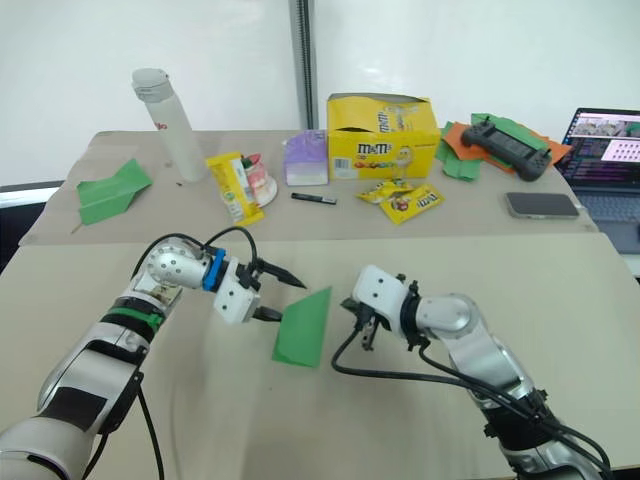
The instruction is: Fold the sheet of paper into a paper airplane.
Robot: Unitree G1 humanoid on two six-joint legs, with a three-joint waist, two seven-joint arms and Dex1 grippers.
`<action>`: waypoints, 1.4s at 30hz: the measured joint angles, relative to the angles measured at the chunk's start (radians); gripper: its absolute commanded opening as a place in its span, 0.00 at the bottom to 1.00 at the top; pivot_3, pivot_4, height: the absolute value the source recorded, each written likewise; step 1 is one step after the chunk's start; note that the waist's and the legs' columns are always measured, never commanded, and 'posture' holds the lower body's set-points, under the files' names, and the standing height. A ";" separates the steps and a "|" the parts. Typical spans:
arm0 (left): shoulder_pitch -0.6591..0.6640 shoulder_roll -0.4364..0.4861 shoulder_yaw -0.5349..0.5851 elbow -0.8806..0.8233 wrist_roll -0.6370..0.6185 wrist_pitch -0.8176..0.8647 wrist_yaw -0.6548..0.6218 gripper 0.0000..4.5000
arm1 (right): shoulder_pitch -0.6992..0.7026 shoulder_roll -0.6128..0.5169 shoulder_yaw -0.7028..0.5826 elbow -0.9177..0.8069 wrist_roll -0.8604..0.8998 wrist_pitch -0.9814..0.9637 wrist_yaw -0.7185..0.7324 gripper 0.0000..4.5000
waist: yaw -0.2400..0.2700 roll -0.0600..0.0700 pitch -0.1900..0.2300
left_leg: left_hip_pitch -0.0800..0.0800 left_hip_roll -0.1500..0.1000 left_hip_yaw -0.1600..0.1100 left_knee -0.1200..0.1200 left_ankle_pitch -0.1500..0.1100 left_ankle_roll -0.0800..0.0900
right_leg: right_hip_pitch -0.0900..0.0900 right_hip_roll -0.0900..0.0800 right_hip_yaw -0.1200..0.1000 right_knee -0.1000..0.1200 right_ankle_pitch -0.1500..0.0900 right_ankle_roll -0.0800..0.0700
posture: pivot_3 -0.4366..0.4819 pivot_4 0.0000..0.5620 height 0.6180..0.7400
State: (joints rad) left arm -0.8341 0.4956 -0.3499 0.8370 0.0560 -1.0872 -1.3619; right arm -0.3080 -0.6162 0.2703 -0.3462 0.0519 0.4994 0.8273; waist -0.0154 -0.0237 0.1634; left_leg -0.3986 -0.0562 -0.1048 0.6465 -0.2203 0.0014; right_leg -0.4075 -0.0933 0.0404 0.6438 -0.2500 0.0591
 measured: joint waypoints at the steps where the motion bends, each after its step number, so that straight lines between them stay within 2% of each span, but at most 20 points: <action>1: 0.000 -0.008 -0.007 0.010 0.011 -0.019 0.009 0.72 | 0.002 -0.001 -0.003 -0.001 0.000 0.005 -0.002 0.00 | 0.001 0.000 0.000 | 0.000 0.000 0.000 0.001 0.000 0.000 | 0.000 0.000 0.000 0.000 0.000 0.000 | 0.48 0.27 1.00; 7: -0.039 -0.015 -0.047 0.078 0.133 -0.120 0.123 0.29 | 0.012 -0.017 -0.007 -0.017 -0.008 0.013 -0.009 0.00 | 0.002 0.000 0.000 | 0.000 0.000 0.001 0.002 0.000 0.000 | 0.000 0.000 0.000 0.002 0.000 0.000 | 0.48 0.27 1.00; 11: -0.040 0.008 -0.070 0.060 0.182 -0.132 0.173 0.00 | 0.011 -0.037 -0.012 -0.016 -0.019 0.013 -0.022 0.00 | 0.000 -0.001 0.000 | 0.000 0.000 0.001 0.003 0.000 0.000 | 0.000 0.001 -0.001 0.002 0.000 0.000 | 0.48 0.27 1.00; 14: -0.037 0.041 -0.071 -0.039 0.191 -0.078 0.195 0.00 | 0.004 -0.037 -0.012 -0.008 -0.020 0.013 -0.027 0.00 | -0.001 -0.001 0.000 | 0.000 0.000 0.001 0.003 0.000 0.000 | 0.000 0.001 0.000 0.002 0.000 0.000 | 0.48 0.27 1.00; 20: 0.077 0.122 -0.026 -0.340 0.226 0.259 0.259 0.00 | -0.051 -0.033 -0.037 0.042 -0.028 -0.002 -0.049 0.00 | -0.005 -0.001 0.000 | 0.000 0.001 0.000 0.003 0.000 0.000 | 0.000 0.001 0.000 0.003 0.000 0.000 | 0.48 0.27 1.00; 24: 0.221 0.173 0.059 -0.640 0.273 0.736 0.265 0.00 | -0.107 -0.017 -0.053 0.095 -0.040 -0.038 -0.080 0.00 | -0.019 0.000 0.001 | 0.000 0.001 0.000 0.003 0.000 0.000 | -0.001 0.002 0.000 0.004 0.000 0.000 | 0.48 0.27 1.00; 26: 0.315 0.147 0.114 -0.842 0.291 1.075 0.252 0.00 | -0.128 -0.011 -0.061 0.126 -0.047 -0.061 -0.092 0.00 | -0.024 0.000 0.001 | 0.000 0.001 0.000 0.003 0.000 0.000 | 0.000 0.001 0.000 0.004 -0.001 0.001 | 0.48 0.27 1.00; 28: 0.367 0.112 0.118 -0.989 0.311 1.350 0.236 0.00 | -0.146 -0.004 -0.062 0.150 -0.051 -0.076 -0.098 0.00 | -0.023 0.000 0.001 | -0.001 0.001 0.000 0.003 0.000 0.000 | 0.000 0.001 0.000 0.004 -0.001 0.001 | 0.48 0.27 1.00; 31: 0.374 0.065 0.111 -1.123 0.322 1.650 0.229 0.00 | -0.148 0.003 -0.061 0.163 -0.052 -0.090 -0.101 0.00 | -0.021 0.000 0.001 | 0.000 0.001 0.001 0.004 0.000 0.000 | 0.001 0.002 -0.001 0.004 -0.001 0.001 | 0.48 0.27 1.00; 35: 0.374 0.009 0.057 -1.214 0.310 1.906 0.243 0.00 | -0.148 0.018 -0.060 0.167 -0.059 -0.092 -0.107 0.00 | -0.024 0.000 0.001 | 0.000 0.002 0.000 0.004 0.000 0.000 | 0.001 0.002 0.000 0.004 -0.001 0.001 | 0.48 0.27 1.00; 39: 0.374 0.005 0.039 -1.264 0.245 2.053 0.247 0.27 | -0.148 0.021 -0.059 0.168 -0.060 -0.093 -0.108 0.00 | -0.025 0.000 0.001 | 0.000 0.002 -0.001 0.003 0.000 0.000 | 0.001 0.002 0.000 0.004 0.000 0.001 | 0.48 0.27 1.00; 42: 0.374 0.025 0.047 -1.287 0.169 2.096 0.242 0.50 | -0.148 0.025 -0.059 0.169 -0.061 -0.096 -0.108 0.00 | -0.024 0.000 0.001 | 0.001 0.002 -0.002 0.003 0.000 0.000 | 0.001 0.001 0.001 0.004 0.000 0.000 | 0.48 0.27 1.00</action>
State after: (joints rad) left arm -0.4602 0.5202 -0.3032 -0.4503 0.2253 1.0089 -1.1199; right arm -0.4556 -0.5915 0.2113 -0.1772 -0.0094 0.4038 0.7194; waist -0.0394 -0.0234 0.1642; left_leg -0.3979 -0.0544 -0.1069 0.6500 -0.2204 0.0016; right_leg -0.4067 -0.0918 0.0412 0.6480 -0.2503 0.0596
